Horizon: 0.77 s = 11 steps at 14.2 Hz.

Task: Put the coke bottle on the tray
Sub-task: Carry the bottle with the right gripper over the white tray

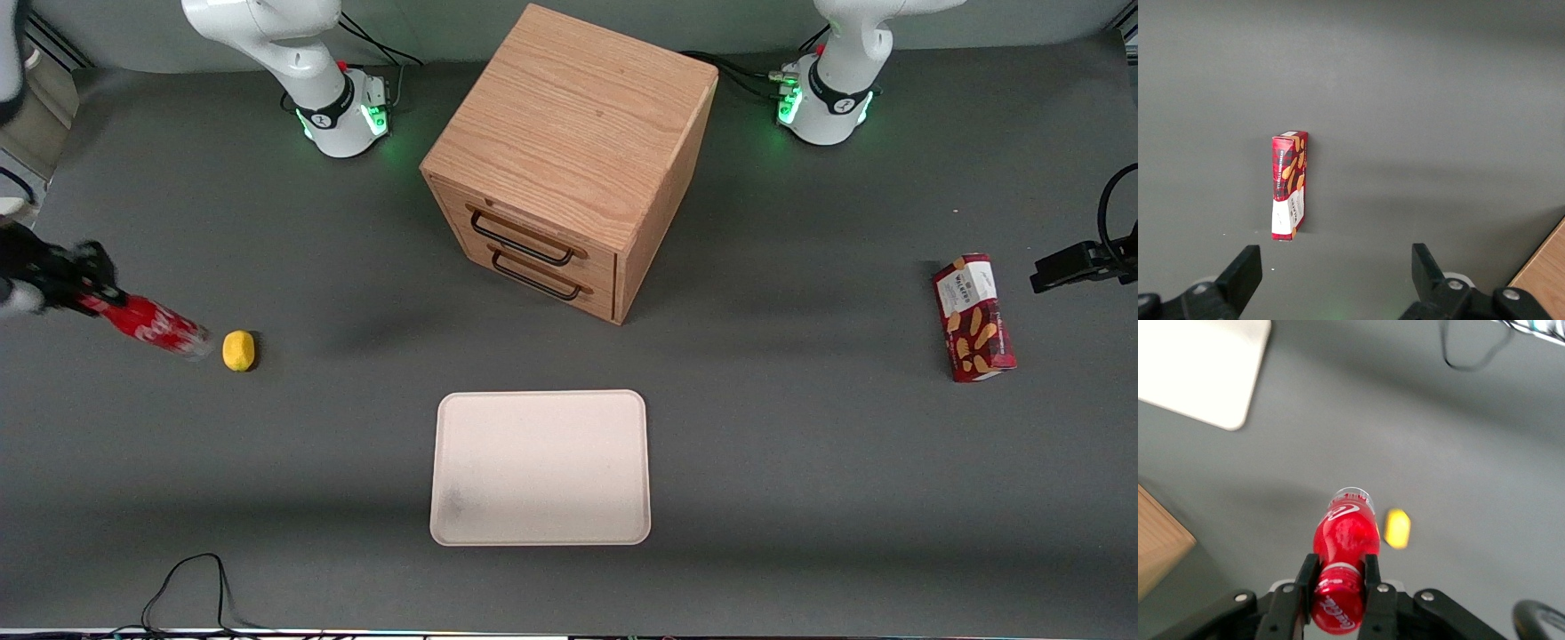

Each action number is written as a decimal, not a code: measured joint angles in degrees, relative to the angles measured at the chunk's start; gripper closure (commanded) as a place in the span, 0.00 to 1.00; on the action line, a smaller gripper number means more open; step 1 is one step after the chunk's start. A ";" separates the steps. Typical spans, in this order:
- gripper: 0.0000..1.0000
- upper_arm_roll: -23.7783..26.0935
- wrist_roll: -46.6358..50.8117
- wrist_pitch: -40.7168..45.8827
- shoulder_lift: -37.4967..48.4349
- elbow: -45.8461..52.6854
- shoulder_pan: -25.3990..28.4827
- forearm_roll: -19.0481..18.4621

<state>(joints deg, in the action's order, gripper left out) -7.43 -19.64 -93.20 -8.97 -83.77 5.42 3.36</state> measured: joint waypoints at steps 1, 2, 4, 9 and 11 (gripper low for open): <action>0.90 0.23 2.89 -0.07 -3.59 3.39 2.10 0.79; 0.91 0.32 5.82 -0.18 -7.27 6.91 4.33 1.17; 0.93 0.44 11.51 -0.44 -14.20 14.30 8.81 1.32; 0.97 0.86 26.50 -0.69 -25.87 28.36 18.09 1.40; 0.97 2.12 31.41 -1.88 -28.52 30.43 19.95 1.41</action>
<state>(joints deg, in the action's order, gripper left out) -5.31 11.78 -95.07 -37.49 -53.34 25.37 4.77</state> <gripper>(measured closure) 0.683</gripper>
